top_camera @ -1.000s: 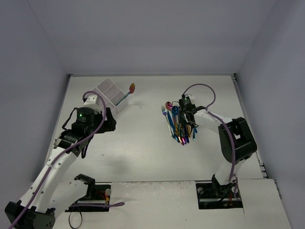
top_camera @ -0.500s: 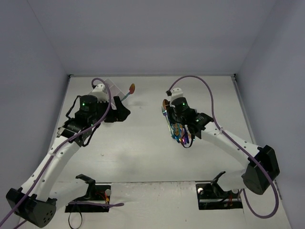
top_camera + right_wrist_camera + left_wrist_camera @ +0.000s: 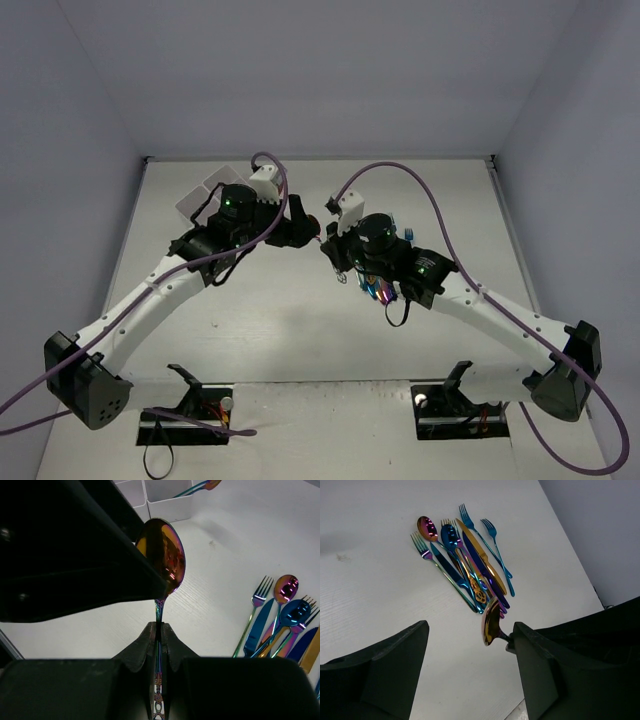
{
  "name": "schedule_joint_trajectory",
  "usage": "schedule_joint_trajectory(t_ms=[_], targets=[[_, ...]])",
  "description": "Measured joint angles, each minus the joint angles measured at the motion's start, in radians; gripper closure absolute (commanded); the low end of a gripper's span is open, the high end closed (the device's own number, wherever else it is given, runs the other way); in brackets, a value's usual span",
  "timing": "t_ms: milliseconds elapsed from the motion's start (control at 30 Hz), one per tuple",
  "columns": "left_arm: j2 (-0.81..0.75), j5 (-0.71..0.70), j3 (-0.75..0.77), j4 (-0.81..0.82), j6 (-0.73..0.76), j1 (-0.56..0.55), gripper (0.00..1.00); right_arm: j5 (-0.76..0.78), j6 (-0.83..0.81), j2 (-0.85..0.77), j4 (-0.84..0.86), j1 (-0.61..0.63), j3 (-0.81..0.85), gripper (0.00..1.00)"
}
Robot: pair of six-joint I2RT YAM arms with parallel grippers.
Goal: Sort the eating utensils into containers
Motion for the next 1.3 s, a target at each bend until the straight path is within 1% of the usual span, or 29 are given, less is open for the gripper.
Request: schedule_joint_trajectory(t_ms=[33, 133, 167, 233, 267, 300, 400, 433, 500, 567, 600, 667, 733, 867, 1000, 1133, 1300], targets=[[0.006, -0.002, 0.0, 0.002, 0.001, -0.006, 0.47, -0.003, 0.0, 0.0, 0.0, 0.002, 0.0, 1.0], [0.015, -0.01, 0.0, 0.007, 0.005, -0.014, 0.69, -0.009, 0.0, 0.0, 0.001, 0.006, 0.0, 1.0], [0.017, -0.013, 0.0, 0.009, 0.007, -0.015, 0.78, -0.009, 0.0, 0.0, 0.001, 0.007, 0.0, 1.0], [0.018, -0.013, 0.001, 0.014, 0.007, -0.018, 0.85, -0.009, 0.0, 0.0, 0.004, 0.007, 0.0, 1.0], [0.019, -0.013, 0.003, 0.016, 0.009, -0.019, 0.91, -0.009, 0.0, 0.0, 0.004, 0.007, 0.0, 1.0], [0.02, -0.013, 0.005, 0.018, 0.011, -0.021, 0.94, -0.009, 0.0, 0.0, 0.004, 0.007, 0.0, 0.98], [0.02, -0.007, 0.008, 0.027, 0.018, -0.026, 0.98, -0.009, -0.001, -0.001, 0.003, 0.007, 0.0, 0.85], [0.019, -0.01, 0.009, 0.033, 0.026, -0.028, 0.99, -0.009, -0.001, -0.001, 0.003, 0.007, 0.0, 0.71], [0.016, -0.017, 0.008, 0.036, 0.036, -0.028, 1.0, -0.008, -0.001, -0.003, 0.006, 0.007, 0.0, 0.51], [0.009, -0.03, 0.003, 0.043, 0.05, -0.028, 1.0, -0.008, 0.0, -0.004, 0.008, 0.007, 0.0, 0.35], [0.003, -0.038, -0.003, 0.05, 0.057, -0.028, 1.0, -0.008, -0.001, -0.004, 0.01, 0.007, 0.0, 0.31], [-0.017, -0.063, -0.018, 0.056, 0.088, -0.026, 1.0, 0.005, 0.002, -0.004, 0.011, 0.007, 0.0, 0.2], [-0.034, -0.092, -0.028, 0.057, 0.128, -0.023, 1.0, 0.023, 0.009, -0.006, 0.012, 0.006, -0.001, 0.14], [-0.047, -0.15, -0.028, 0.056, 0.244, 0.012, 1.0, 0.08, 0.027, -0.033, 0.008, 0.004, -0.021, 0.07], [-0.025, -0.153, -0.013, 0.054, 0.352, 0.14, 1.0, 0.156, 0.046, -0.089, -0.023, -0.02, -0.047, 0.05], [0.06, -0.137, 0.063, 0.06, 0.457, 0.289, 1.0, 0.2, 0.069, -0.155, -0.054, -0.065, -0.083, 0.05], [0.206, -0.115, 0.173, 0.087, 0.559, 0.365, 1.0, 0.209, 0.093, -0.214, -0.084, -0.104, -0.129, 0.04]])
